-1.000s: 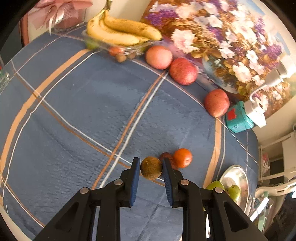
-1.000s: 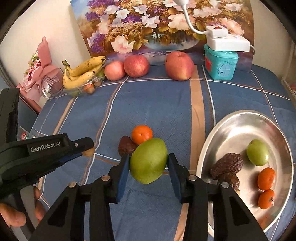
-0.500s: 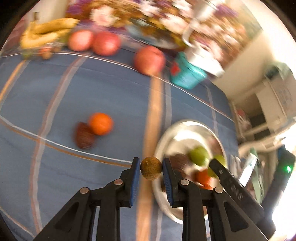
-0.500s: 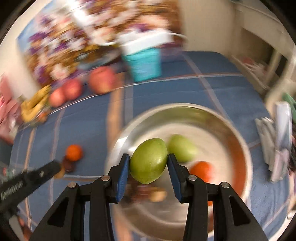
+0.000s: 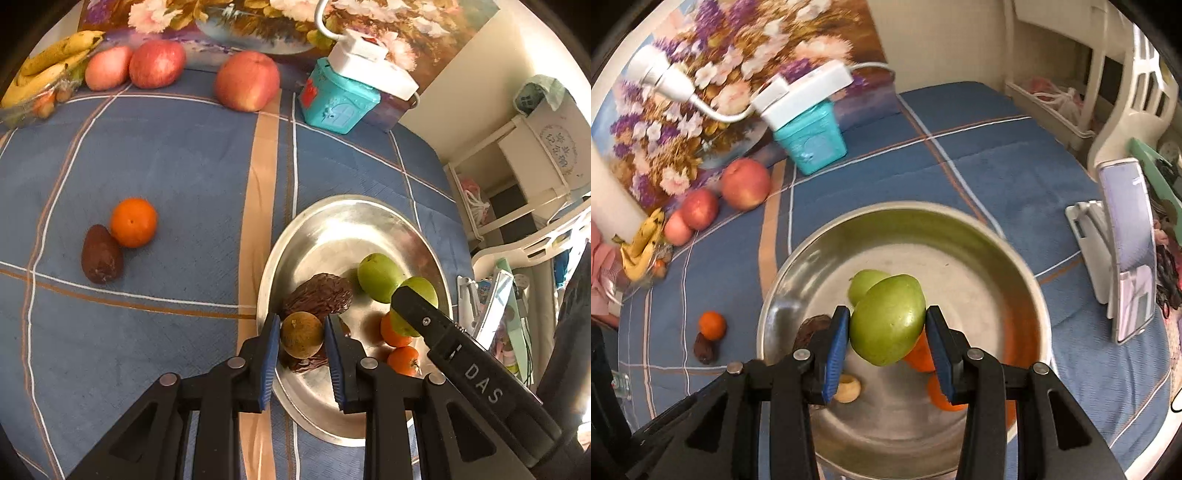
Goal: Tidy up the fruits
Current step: 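Carry the longan and pear over the steel plate and open both tools, then move both tools back toward the dried date and tangerine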
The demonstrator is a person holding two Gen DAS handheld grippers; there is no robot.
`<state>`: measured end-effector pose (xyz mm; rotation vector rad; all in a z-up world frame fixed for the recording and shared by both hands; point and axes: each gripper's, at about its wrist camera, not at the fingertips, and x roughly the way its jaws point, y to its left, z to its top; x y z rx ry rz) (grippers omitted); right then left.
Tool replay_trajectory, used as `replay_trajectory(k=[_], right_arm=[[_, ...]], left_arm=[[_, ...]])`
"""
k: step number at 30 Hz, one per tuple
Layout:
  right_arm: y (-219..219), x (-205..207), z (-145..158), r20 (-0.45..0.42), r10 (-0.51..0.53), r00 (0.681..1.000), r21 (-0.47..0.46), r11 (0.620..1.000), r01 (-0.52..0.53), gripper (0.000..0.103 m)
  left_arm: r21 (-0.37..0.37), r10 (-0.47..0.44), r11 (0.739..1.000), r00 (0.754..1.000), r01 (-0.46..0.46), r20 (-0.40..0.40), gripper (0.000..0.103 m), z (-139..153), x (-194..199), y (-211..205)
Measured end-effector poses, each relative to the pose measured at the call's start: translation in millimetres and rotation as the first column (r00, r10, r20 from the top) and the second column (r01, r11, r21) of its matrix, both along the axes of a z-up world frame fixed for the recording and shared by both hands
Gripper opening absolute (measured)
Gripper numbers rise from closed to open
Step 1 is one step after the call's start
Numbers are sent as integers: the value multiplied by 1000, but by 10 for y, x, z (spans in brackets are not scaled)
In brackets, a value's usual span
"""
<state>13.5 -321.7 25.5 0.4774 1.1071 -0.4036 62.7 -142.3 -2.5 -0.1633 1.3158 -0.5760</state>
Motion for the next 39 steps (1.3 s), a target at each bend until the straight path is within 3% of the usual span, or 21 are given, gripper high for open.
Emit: replay_trajectory(k=[31, 33, 35, 36, 38, 39], right_arm=[[135, 95, -104, -59, 66, 996, 13, 998, -66, 44], [141, 97, -79, -54, 69, 996, 8, 998, -69, 44], [154, 100, -53, -49, 72, 996, 1, 997, -72, 45], [158, 104, -50, -49, 73, 996, -2, 997, -73, 47], [177, 106, -48, -53, 71, 996, -10, 997, -72, 60], [184, 112, -49, -56, 73, 996, -17, 997, -74, 60]], left_arm=[[31, 30, 999, 999, -29, -30, 29, -54, 65, 59], [41, 47, 998, 999, -46, -26, 37, -49, 91, 112], [67, 76, 995, 997, -75, -17, 59, -53, 127, 199], [79, 89, 993, 996, -88, -10, 62, -54, 144, 235], [102, 125, 987, 992, -124, -1, 67, -61, 194, 351], [111, 143, 984, 990, -142, 1, 69, -67, 217, 407]])
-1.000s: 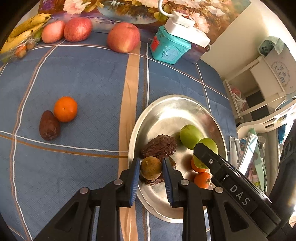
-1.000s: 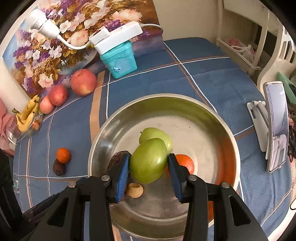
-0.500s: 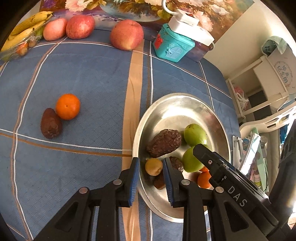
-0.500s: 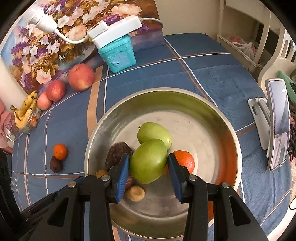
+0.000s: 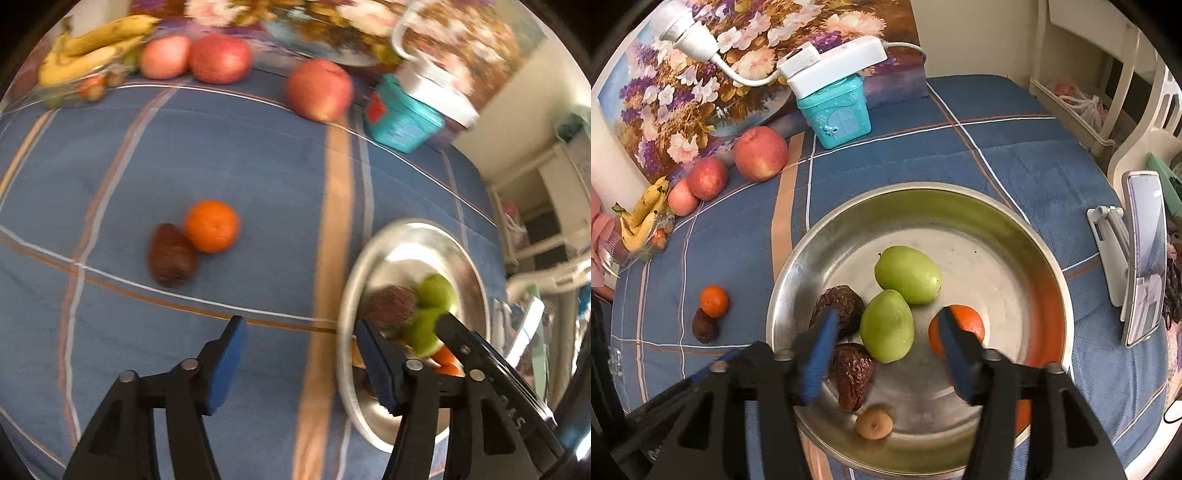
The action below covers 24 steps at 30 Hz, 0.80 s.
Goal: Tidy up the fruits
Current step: 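Move both tools back toward the dried date and tangerine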
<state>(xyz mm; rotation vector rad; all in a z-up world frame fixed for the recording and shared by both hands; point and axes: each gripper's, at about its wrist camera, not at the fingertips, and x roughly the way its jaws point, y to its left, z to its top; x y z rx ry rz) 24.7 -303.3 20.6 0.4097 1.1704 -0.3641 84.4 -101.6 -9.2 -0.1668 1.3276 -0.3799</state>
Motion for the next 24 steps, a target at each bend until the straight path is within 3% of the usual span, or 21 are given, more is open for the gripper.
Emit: replay_trajectory(k=[3, 5, 10, 15, 17, 24], right_arm=[[6, 18, -14, -10, 5, 1000, -8, 1000, -5, 64], [24, 31, -20, -15, 10, 1000, -23, 1000, -10, 80], [78, 64, -10, -19, 29, 999, -44, 999, -30, 87], [159, 98, 4, -24, 54, 998, -63, 996, -55, 88], [191, 106, 1, -22, 61, 998, -67, 996, -62, 99], [373, 172, 7, 5, 97, 995, -57, 994, -96, 99]], left_arm=[[47, 62, 997, 998, -62, 6, 79, -21, 68, 189], [72, 94, 993, 995, -95, 13, 84, -35, 119, 300], [109, 182, 977, 983, -185, 37, 100, -40, 195, 573], [156, 224, 960, 972, -232, 72, 103, -16, 231, 740], [171, 237, 953, 968, -248, 85, 103, -1, 245, 802], [186, 275, 938, 954, -294, 118, 103, 50, 287, 950]])
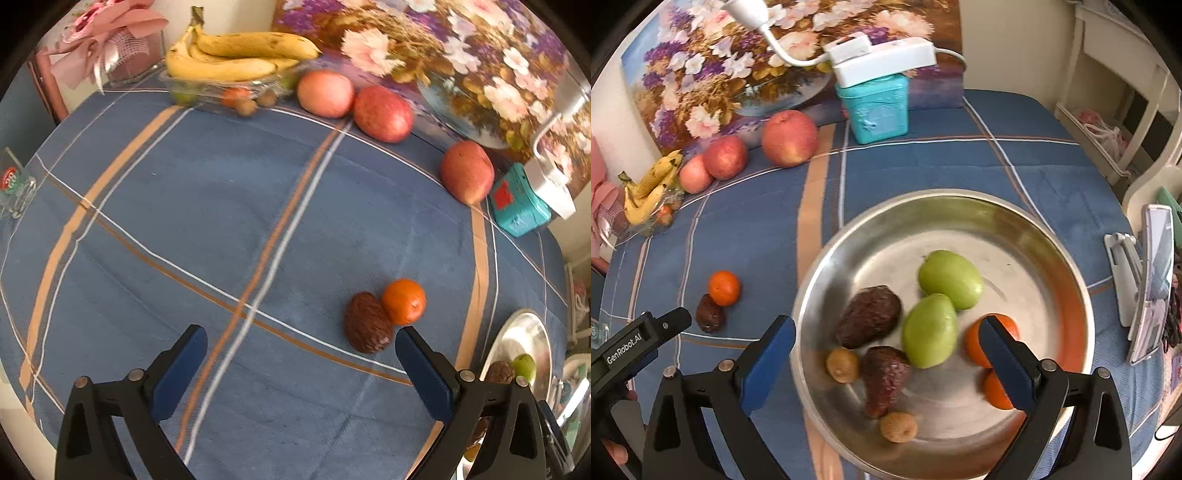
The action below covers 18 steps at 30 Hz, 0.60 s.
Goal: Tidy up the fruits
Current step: 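Move both tools back toward the dried date and tangerine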
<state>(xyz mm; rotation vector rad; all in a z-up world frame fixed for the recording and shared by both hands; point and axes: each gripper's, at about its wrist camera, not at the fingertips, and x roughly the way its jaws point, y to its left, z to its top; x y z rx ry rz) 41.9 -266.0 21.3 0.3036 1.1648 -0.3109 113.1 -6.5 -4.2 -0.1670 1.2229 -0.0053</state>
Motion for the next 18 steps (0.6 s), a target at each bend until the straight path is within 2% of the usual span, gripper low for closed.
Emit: replay_trajectory(k=[9, 13, 18], right_arm=[[310, 114, 52, 35, 78, 996, 32, 996, -79, 99], [481, 173, 68, 53, 140, 989, 20, 990, -141, 99], [574, 212, 19, 42, 170, 985, 0, 985, -170, 99]], left_arm=[[-28, 28, 999, 1000, -28, -12, 103, -46, 7, 155], [-85, 22, 996, 1000, -23, -14, 103, -84, 47, 141], [-149, 6, 989, 1000, -9, -17, 101, -159, 73, 97]])
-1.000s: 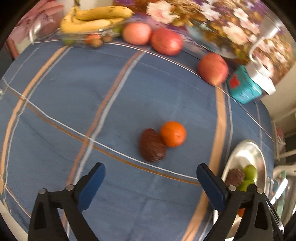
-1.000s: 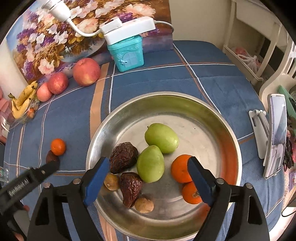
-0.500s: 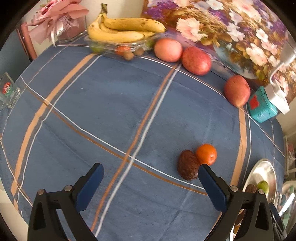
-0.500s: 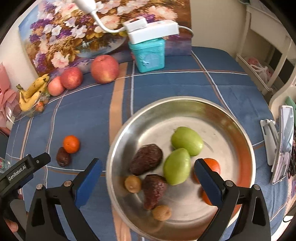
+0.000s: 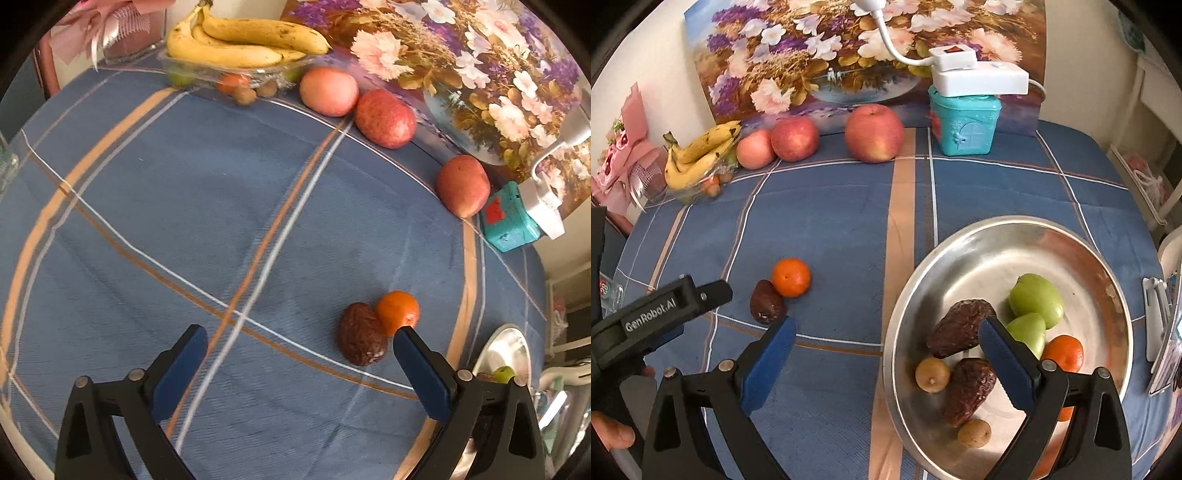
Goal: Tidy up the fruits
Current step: 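Move both tools back toward the dried date and tangerine, then grasp the dried red date with the left tool while the right tool grasps the tangerine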
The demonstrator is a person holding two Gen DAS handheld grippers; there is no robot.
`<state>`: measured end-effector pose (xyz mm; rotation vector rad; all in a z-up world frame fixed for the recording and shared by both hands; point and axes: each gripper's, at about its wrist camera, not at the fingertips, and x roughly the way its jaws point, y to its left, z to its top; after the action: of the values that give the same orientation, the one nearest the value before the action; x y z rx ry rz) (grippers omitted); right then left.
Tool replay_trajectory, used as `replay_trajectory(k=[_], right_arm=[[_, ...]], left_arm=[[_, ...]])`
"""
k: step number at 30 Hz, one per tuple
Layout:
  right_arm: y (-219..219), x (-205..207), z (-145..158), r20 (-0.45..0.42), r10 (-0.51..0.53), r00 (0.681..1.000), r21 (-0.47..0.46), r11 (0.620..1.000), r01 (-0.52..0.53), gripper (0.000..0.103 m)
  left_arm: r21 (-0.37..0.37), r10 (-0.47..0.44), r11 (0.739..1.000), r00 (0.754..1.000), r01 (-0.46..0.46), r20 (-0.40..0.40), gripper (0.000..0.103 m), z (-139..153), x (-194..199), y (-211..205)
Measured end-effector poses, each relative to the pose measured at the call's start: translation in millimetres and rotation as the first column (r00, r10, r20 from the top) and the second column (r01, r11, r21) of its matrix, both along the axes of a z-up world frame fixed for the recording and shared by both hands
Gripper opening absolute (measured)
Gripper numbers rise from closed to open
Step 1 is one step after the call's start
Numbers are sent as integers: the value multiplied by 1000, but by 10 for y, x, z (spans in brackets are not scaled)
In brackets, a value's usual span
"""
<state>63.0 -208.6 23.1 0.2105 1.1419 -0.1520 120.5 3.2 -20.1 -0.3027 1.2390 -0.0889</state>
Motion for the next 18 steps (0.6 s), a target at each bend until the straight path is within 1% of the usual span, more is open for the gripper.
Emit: replay_trajectory(k=[1, 2, 4, 6, 7, 8, 9, 11, 12, 14, 16, 18], right_arm=[[-1, 5, -20, -8, -3, 1000, -2, 1000, 3, 99], [-5, 8, -36, -14, -4, 1000, -2, 1000, 4, 99], [-11, 9, -54, -22, -5, 1000, -1, 1000, 5, 99], [-18, 4, -54, -20, -8, 1000, -3, 1000, 8, 99], [-25, 1, -48, -19, -10, 1000, -3, 1000, 10, 99], [-36, 2, -45, -18, -13, 1000, -3, 1000, 13, 99], [-50, -2, -45, -18, -18, 1000, -2, 1000, 18, 99], [-76, -7, -54, -22, -25, 999, 1, 1000, 25, 99], [-85, -11, -58, -24, -28, 999, 3, 1000, 28, 99], [-102, -19, -60, -26, -34, 999, 7, 999, 35, 99], [-105, -23, -54, -24, -35, 999, 8, 999, 35, 99], [-108, -29, -45, -21, -34, 999, 9, 999, 34, 99]], left_arm=[[-26, -1, 1000, 1000, 1, -4, 97, -23, 3, -9], [-51, -6, 999, 1000, 5, -11, 90, -48, 6, -17], [-83, -18, 996, 999, 15, -31, 84, -105, 9, -53], [-94, -33, 995, 999, 29, -32, 83, -137, 11, -89], [-102, -42, 994, 999, 39, -27, 81, -145, 10, -110], [-113, -52, 992, 998, 49, -22, 77, -149, 13, -133], [-121, -59, 991, 998, 57, -17, 74, -152, 17, -153], [-124, -76, 990, 997, 74, -10, 67, -161, 21, -204], [-124, -79, 989, 997, 77, -9, 64, -170, 26, -221], [-129, -81, 989, 997, 78, -16, 55, -203, 46, -250], [-142, -81, 987, 996, 78, -22, 50, -227, 53, -262], [-153, -82, 985, 996, 78, -19, 42, -230, 56, -265]])
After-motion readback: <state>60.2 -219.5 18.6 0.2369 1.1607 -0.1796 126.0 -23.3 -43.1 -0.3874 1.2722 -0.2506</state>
